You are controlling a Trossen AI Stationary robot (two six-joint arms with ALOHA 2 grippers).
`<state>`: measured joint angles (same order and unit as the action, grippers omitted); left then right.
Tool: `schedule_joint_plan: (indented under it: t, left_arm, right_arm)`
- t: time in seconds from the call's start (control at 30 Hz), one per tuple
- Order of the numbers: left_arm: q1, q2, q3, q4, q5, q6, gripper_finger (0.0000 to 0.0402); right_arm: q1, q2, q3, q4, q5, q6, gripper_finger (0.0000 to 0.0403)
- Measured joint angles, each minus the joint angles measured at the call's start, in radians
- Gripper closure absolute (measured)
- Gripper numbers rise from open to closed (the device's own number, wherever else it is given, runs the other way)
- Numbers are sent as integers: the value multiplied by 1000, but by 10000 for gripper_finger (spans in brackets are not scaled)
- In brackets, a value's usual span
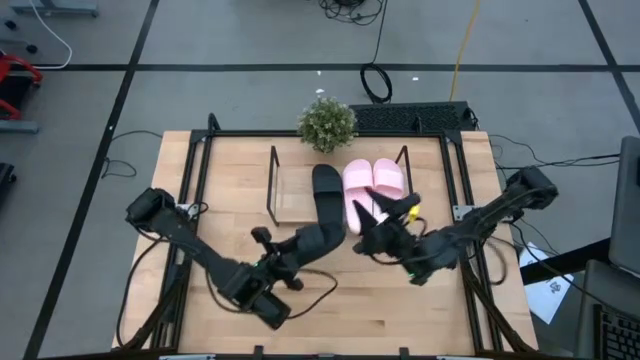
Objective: Pick and place slides into the shelf
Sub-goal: Put the black slides on the shelf
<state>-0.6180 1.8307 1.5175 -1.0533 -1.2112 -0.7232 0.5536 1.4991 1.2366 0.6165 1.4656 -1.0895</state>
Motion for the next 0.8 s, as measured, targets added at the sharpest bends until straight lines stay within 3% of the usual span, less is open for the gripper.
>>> schedule_joint_plan:
  t: [0.2,0.43,0.8]
  left_arm:
    - [108,0,39,-105,-4,-9,401]
    - [230,-1,107,-313,-2,-179,402]
    - [436,-1,112,-383,136,-289,402]
  right_arm:
    - [14,-122,0,0,1,2,211]
    - [14,-218,0,-7,53,4,211]
    - [14,-244,0,-27,54,-52,211]
